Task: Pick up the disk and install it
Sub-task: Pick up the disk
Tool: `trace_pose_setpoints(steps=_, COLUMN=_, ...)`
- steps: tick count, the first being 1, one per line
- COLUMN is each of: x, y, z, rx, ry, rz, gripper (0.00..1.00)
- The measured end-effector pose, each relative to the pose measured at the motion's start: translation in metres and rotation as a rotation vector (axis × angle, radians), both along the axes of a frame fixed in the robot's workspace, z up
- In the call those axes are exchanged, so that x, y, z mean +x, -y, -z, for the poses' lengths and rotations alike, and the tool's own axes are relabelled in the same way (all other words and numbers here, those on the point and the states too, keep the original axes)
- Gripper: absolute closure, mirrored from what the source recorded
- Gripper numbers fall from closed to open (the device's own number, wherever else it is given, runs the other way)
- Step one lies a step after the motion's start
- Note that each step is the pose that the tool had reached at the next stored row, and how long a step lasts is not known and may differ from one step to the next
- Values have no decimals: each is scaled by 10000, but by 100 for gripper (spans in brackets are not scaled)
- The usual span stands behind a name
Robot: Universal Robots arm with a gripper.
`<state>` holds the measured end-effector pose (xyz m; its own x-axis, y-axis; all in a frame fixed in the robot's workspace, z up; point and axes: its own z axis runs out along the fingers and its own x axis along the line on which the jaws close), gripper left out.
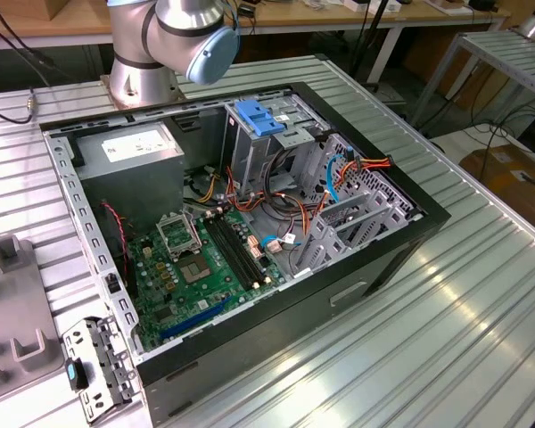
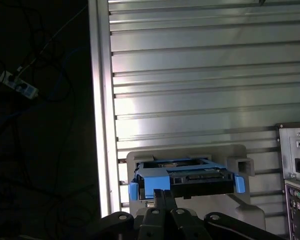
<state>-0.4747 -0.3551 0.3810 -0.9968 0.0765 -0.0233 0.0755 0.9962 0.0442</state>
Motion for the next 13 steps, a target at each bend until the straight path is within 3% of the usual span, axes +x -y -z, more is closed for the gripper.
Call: trace_pose_setpoints(steps=13, x=-1, y=0, z=0, rx=0, ry=1, rz=-169, gripper=89)
